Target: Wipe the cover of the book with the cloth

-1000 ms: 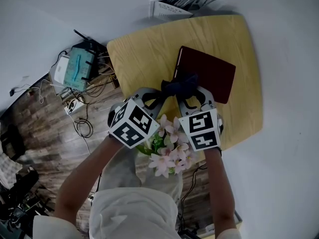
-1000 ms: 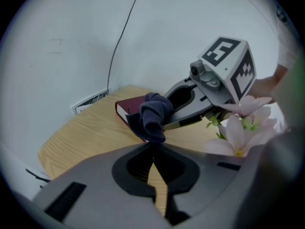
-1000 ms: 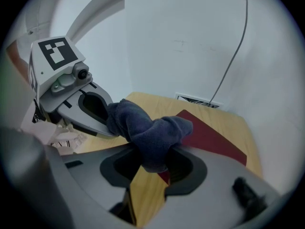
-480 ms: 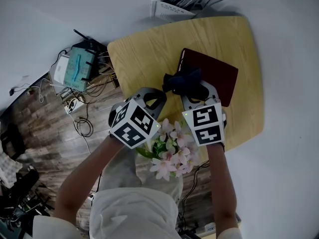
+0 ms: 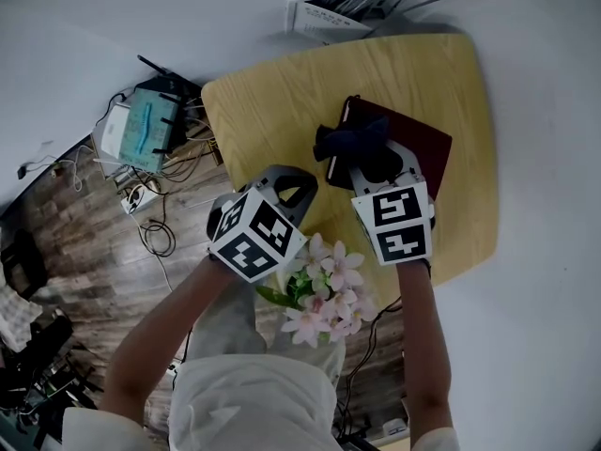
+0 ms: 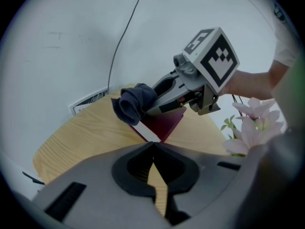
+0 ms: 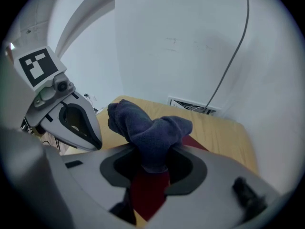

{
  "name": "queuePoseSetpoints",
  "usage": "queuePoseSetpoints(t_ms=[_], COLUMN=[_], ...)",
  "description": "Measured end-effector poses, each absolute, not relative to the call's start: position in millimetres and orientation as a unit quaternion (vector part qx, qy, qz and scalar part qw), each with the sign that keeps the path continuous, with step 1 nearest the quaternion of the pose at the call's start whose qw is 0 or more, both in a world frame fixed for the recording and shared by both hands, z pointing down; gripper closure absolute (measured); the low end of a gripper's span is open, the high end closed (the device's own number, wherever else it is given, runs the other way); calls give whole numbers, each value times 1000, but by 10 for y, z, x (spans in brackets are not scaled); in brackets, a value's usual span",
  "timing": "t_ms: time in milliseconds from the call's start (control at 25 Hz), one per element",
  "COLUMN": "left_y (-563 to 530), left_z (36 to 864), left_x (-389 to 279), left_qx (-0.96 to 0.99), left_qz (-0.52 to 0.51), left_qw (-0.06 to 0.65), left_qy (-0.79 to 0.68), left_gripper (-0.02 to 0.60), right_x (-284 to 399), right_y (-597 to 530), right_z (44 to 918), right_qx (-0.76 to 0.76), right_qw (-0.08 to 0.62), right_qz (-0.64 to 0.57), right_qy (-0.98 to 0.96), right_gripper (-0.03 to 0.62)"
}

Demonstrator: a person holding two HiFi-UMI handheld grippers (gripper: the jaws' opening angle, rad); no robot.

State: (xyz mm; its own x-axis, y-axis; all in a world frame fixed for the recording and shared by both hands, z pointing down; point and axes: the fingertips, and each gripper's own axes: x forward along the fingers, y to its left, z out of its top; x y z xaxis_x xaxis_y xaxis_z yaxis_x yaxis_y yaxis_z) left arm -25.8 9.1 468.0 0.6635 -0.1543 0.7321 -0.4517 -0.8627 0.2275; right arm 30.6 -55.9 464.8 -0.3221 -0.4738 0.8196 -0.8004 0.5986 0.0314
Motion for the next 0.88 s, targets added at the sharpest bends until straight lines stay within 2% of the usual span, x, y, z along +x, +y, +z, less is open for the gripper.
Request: queuePoseSetpoints(t_ms=[880], left_y=[-31], left_z=[4666], left_x=[46], left_qx=[896], left_qz=[368], left_qw=[194], left_qy=[-154], left_gripper=[571], right_x=[439], right_y=[-1101], right_z=[4661], right_qx=[422], right_qw=[411], right_qz=[188], right_qy=[-786], right_gripper=[442])
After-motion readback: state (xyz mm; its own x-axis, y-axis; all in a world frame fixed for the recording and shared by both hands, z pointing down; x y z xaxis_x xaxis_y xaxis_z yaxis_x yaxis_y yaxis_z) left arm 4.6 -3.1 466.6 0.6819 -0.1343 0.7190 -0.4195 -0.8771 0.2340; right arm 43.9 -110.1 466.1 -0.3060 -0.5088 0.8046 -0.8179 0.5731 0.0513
